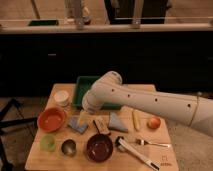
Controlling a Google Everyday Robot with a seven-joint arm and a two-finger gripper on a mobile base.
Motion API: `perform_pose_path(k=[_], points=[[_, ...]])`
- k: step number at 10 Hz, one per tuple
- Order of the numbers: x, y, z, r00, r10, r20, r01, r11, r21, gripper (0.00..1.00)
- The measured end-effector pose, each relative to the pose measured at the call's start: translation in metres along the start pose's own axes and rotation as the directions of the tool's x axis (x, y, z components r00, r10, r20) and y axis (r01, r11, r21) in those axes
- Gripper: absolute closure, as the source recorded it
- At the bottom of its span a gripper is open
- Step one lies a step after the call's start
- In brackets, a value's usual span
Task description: Place sponge in paper cup
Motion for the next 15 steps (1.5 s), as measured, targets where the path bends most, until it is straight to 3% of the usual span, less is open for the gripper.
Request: perform_pose_path(k=[4, 6, 10, 15], points=[[0.000, 0.000, 0.000, 1.000, 0.001, 0.001, -0.001, 1.000, 0.002, 0.20], [0.008, -0.005, 0.007, 0.999, 0.054, 0.008, -0.054, 0.998, 0.032, 0.20], [0.047, -0.011, 0.053, 0.981, 0.194, 0.014, -0.194, 0.978, 0.076, 0.20], [0.061, -0.005, 0.100, 0.961, 0.270, -0.057, -0.264, 0.960, 0.091, 0.20]])
